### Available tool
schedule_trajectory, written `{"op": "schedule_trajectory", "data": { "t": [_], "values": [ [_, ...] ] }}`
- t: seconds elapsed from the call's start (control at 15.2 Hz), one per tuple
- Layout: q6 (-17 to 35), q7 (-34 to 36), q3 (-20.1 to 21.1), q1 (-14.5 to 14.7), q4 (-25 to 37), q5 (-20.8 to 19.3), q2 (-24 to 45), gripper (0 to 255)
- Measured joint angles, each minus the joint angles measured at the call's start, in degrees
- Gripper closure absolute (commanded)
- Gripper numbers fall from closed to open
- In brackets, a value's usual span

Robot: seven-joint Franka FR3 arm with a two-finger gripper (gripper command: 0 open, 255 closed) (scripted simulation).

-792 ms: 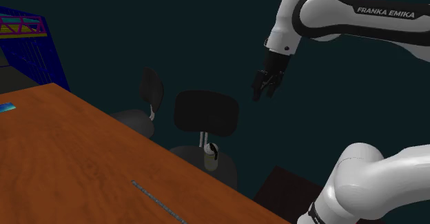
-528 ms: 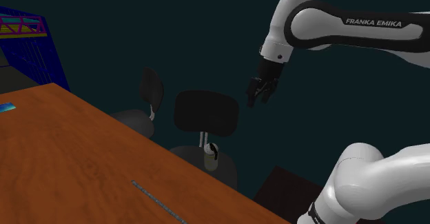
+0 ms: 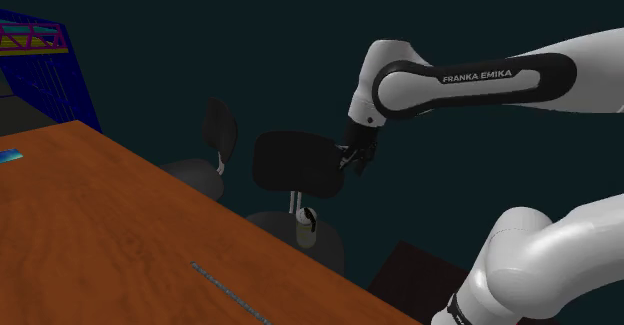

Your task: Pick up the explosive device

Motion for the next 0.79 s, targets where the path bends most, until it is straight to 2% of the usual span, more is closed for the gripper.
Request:
{"op": "schedule_trajectory", "data": {
  "t": [0.33,0.79],
  "values": [
    [11.54,2.76,2.70,0.60,-3.30,1.41,7.69,0],
    [25.08,6.24,5.40,0.83,-2.97,1.83,20.89,0]
  ]
}}
